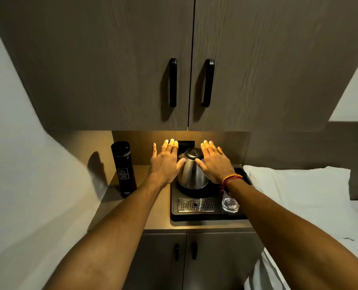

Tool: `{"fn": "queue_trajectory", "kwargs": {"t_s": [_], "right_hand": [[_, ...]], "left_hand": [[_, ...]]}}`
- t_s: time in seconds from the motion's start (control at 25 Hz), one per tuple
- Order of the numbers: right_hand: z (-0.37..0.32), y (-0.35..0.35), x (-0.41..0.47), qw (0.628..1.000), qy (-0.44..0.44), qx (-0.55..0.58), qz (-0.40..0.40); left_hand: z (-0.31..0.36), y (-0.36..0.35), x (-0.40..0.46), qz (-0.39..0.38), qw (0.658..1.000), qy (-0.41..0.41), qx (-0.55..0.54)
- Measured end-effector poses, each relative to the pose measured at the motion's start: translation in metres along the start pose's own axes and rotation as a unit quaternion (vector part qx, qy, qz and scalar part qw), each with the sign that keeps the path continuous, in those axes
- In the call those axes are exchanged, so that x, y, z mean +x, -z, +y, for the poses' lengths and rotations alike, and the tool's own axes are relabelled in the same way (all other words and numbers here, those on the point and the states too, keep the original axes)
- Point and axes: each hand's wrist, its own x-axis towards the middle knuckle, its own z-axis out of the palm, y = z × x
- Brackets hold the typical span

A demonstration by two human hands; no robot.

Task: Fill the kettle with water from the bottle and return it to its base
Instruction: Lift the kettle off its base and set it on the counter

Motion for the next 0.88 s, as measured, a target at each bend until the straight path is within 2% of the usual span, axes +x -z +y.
{"fn": "queue_trajectory", "kwargs": {"t_s": [0.2,0.32,0.4,0.56,0.88], "right_hand": [[0.04,-0.041,0.062,0.997,-0.041,0.047,-0.047],[0.052,-0.058,0.099,0.997,-0.045,0.059,-0.038],[0.054,-0.07,0.117,0.995,-0.048,0.059,-0.063],[0.054,-0.085,0.133,0.992,-0.03,0.052,-0.107],[0.06,-0.091,0.142,0.992,-0.011,0.07,-0.101]], "left_hand": [[-0.008,-0.042,0.05,-0.052,0.998,0.043,0.004],[-0.014,-0.054,0.073,-0.057,0.996,0.062,0.005],[-0.021,-0.066,0.081,-0.062,0.995,0.077,0.004],[-0.027,-0.076,0.09,-0.081,0.991,0.104,0.004],[-0.021,-0.077,0.104,-0.062,0.994,0.094,-0.007]]}}
